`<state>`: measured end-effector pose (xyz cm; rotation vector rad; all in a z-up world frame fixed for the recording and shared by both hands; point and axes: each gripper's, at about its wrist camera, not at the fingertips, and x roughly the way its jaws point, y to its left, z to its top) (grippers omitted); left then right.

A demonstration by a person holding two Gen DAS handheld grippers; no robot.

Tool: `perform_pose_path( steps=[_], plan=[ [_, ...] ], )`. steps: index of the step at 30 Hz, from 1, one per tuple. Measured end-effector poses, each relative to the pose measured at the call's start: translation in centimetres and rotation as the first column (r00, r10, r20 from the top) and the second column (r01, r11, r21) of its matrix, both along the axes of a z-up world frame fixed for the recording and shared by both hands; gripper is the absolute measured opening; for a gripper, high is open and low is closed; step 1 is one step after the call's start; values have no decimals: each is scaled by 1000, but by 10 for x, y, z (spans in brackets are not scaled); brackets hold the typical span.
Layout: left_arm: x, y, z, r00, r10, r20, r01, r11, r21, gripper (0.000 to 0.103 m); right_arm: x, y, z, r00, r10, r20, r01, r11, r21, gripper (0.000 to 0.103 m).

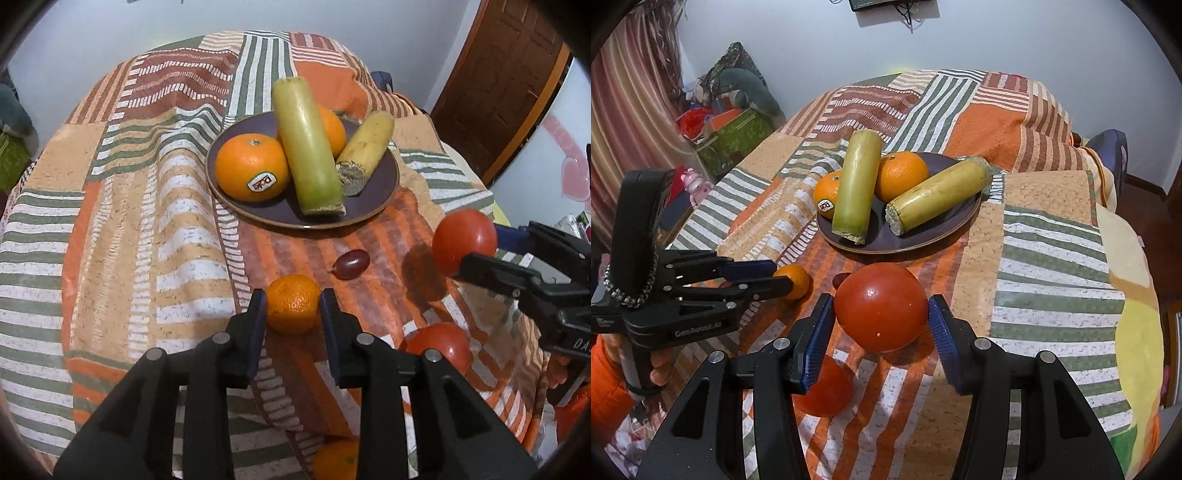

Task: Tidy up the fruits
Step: 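Close the left tool on the tangerine while the right tool grasps the tomato, then carry the tangerine and tomato onto the purple plate and open both tools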

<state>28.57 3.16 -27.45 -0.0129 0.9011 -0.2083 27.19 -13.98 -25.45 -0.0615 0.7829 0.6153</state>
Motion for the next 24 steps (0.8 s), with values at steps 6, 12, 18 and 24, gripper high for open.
perform_pose_path(
  steps=[6,12,18,24],
  plan=[
    [-3,-2,-1,1000,3,15,-3,1000,6,29,1,-2,1,1000,-9,-3,9,1000,12,49],
    [-2,-3,-2,1000,3,5,-4,1000,25,43,0,-2,2,1000,-8,-5,8,1000,20,49],
    [5,-4,-15,1000,-11,-25,11,1000,-1,41,-1,-2,1,1000,-7,-7,7,1000,22,49],
    [1,-7,-6,1000,-12,9,11,1000,26,37,5,-7,3,1000,-22,-6,23,999,25,49]
  ],
)
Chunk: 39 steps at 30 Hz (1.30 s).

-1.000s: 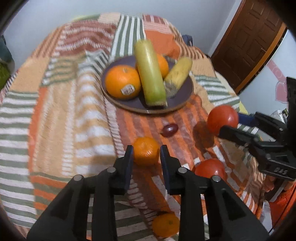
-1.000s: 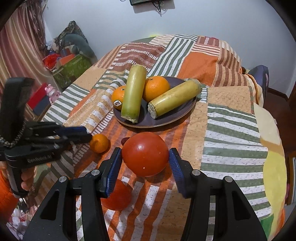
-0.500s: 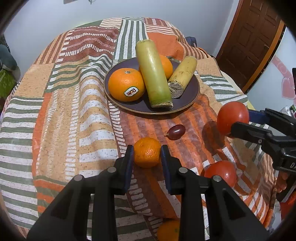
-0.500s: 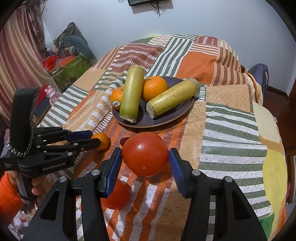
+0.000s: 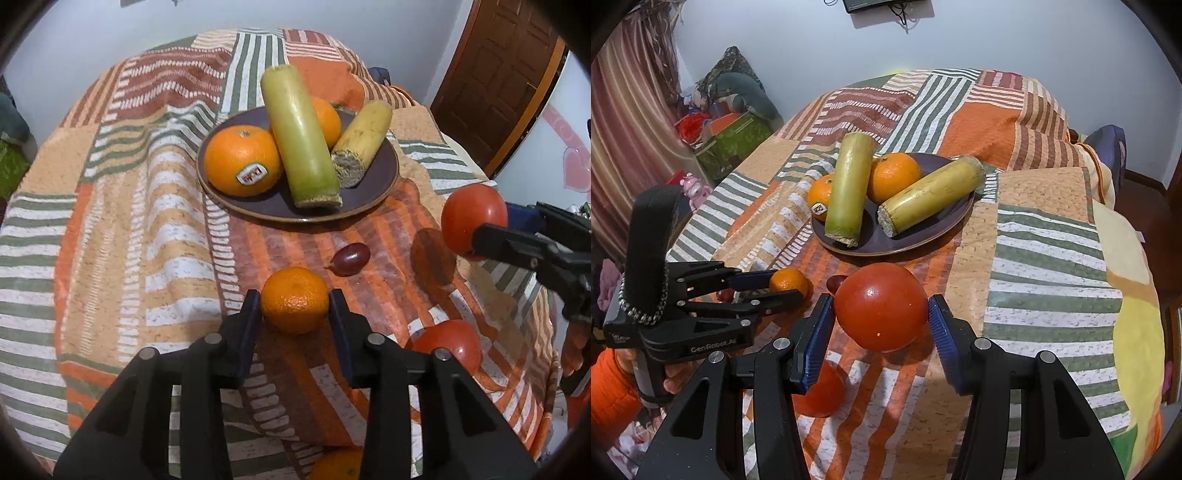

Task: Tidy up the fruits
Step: 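Carry the tangerine and tomato onto the purple plate and open both tools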

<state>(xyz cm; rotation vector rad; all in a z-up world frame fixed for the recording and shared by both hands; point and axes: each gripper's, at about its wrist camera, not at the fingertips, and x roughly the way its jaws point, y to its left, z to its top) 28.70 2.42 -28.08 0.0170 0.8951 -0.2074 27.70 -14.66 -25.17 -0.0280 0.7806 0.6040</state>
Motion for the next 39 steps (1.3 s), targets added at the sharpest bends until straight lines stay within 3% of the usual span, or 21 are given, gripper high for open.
perform_pose_path(
  steps=[12,21,29,39],
  plan=[
    [19,28,68,987,46,152,-46,999,-5,37,33,-3,47,991,-36,125,36,999,0,49],
    [62,30,96,978,58,200,-63,998,17,37,71,6,74,982,-48,183,50,999,-2,49],
    [98,35,90,979,78,190,-84,996,20,37,118,18,66,990,-50,131,50,999,3,49],
    [155,48,54,994,91,66,-89,996,-24,37,161,35,31,999,-36,39,38,998,-49,49]
  ],
)
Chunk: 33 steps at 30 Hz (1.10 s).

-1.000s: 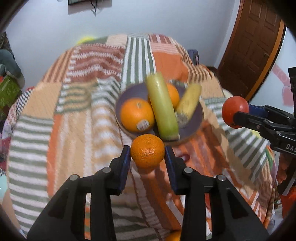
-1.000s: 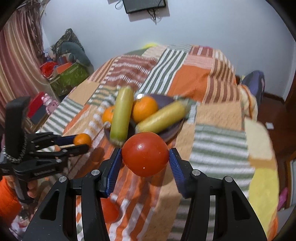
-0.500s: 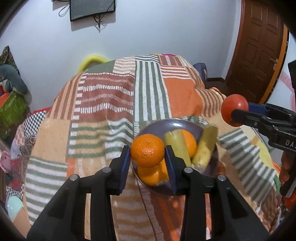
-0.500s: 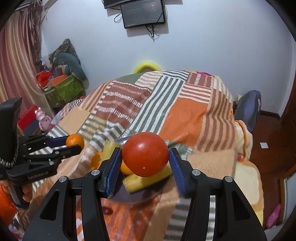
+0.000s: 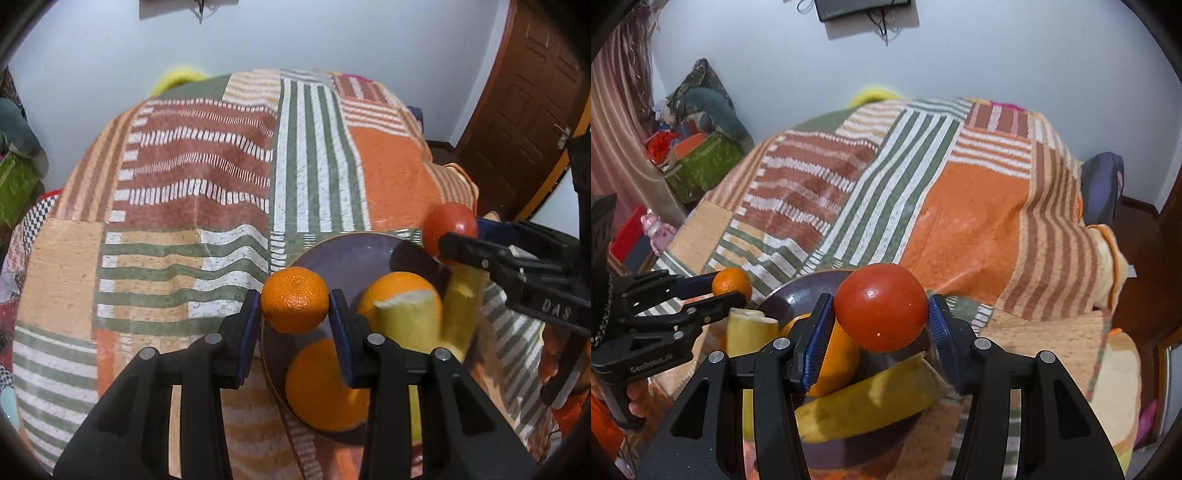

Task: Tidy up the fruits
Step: 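Carry the tangerine and tomato onto the purple plate and open both tools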

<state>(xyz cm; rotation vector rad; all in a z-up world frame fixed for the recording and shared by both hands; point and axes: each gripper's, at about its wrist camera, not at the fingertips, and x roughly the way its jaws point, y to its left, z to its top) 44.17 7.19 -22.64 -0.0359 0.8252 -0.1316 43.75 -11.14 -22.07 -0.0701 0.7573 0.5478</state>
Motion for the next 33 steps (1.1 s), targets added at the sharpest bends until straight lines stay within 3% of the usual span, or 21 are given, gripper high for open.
perform_pose_path(
  steps=[9,17,22,27,33],
  plan=[
    [18,4,-10,1000,3,-27,-5,998,-60,37,12,8,-21,999,21,-35,-23,998,-57,49],
    [20,11,-18,997,-3,-79,-5,994,-109,37,13,3,-22,997,14,-70,-16,999,-28,49],
    [17,10,-22,996,-15,-87,6,995,-100,38,13,0,-22,996,16,-83,-18,1000,-22,49],
    [7,10,-20,999,-1,-33,-1,997,-72,60,11,-4,-23,996,16,-93,-17,1000,-8,49],
    [-6,11,-11,1000,7,-8,-8,999,-39,60,-4,-4,-11,998,36,-46,-38,999,-27,54]
  ],
)
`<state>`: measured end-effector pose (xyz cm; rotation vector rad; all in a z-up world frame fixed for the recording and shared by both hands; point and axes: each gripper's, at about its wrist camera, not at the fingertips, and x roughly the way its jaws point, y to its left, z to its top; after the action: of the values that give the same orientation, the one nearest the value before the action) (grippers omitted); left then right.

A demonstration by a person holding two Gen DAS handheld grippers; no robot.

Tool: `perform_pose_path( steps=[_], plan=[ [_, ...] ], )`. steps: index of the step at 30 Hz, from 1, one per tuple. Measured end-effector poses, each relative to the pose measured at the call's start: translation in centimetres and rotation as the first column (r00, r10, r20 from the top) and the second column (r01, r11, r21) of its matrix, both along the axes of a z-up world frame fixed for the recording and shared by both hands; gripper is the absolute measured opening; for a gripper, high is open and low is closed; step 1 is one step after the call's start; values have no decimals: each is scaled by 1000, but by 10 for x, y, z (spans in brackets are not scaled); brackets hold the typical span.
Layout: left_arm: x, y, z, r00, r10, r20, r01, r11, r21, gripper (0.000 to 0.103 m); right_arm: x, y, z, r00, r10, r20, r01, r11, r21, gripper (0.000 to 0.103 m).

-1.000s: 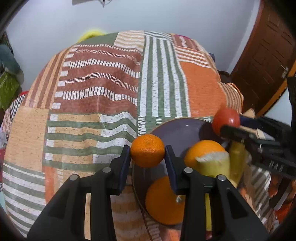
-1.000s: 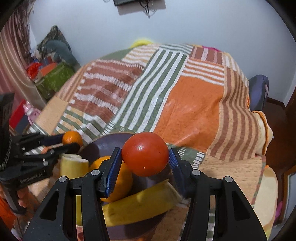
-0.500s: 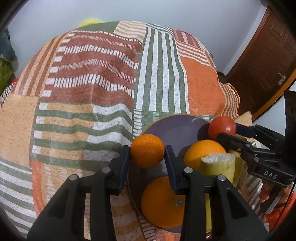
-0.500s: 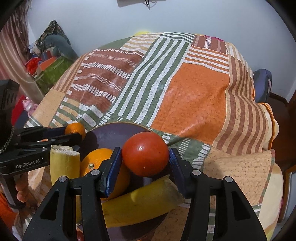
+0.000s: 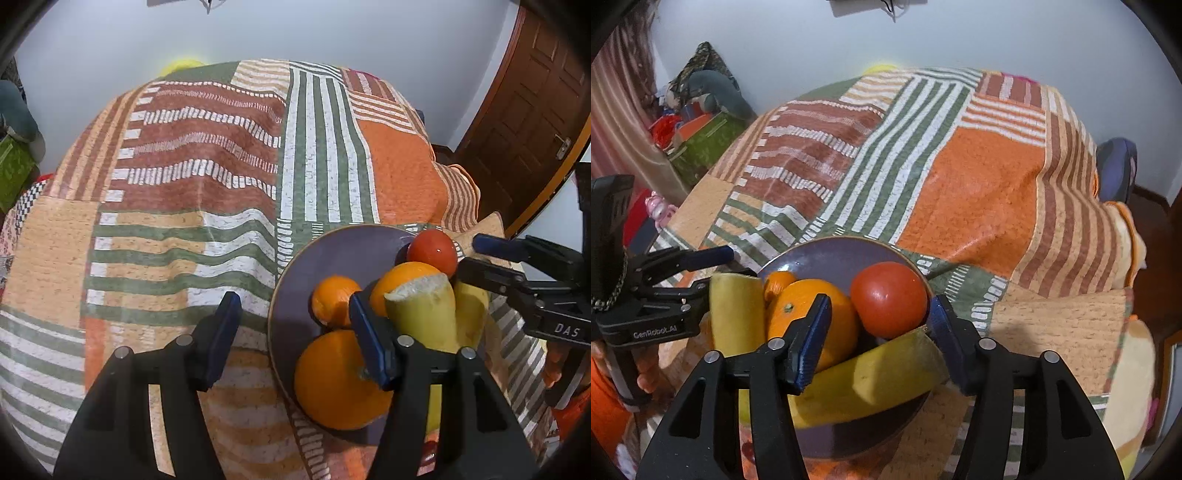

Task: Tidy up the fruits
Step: 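Carry the tangerine and tomato onto the purple plate and open both tools, then move the left tool to another tangerine while the right tool approaches another tomato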

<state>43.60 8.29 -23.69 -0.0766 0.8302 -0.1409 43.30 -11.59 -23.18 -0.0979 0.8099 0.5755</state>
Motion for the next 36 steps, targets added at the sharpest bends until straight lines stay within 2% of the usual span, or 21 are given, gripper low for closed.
perform_pose_path(
  steps=[9,15,21,29,36],
  plan=[
    [-56,-1,27,997,-8,76,1,996,94,60,-44,-12,29,998,2,67,-4,1000,25,54],
    [-111,-1,47,993,-19,113,8,996,92,60,-94,-21,45,993,17,119,-23,999,43,57],
    [-164,-10,55,992,-35,124,22,995,100,60,-142,-23,50,986,33,161,-37,999,27,59],
    [-215,-24,40,995,-63,80,55,994,94,63,-193,-24,40,986,55,155,-58,998,19,61],
    [-239,-35,10,996,-84,15,83,992,99,63,-217,-11,9,989,84,121,-81,996,-32,61]
  ],
)
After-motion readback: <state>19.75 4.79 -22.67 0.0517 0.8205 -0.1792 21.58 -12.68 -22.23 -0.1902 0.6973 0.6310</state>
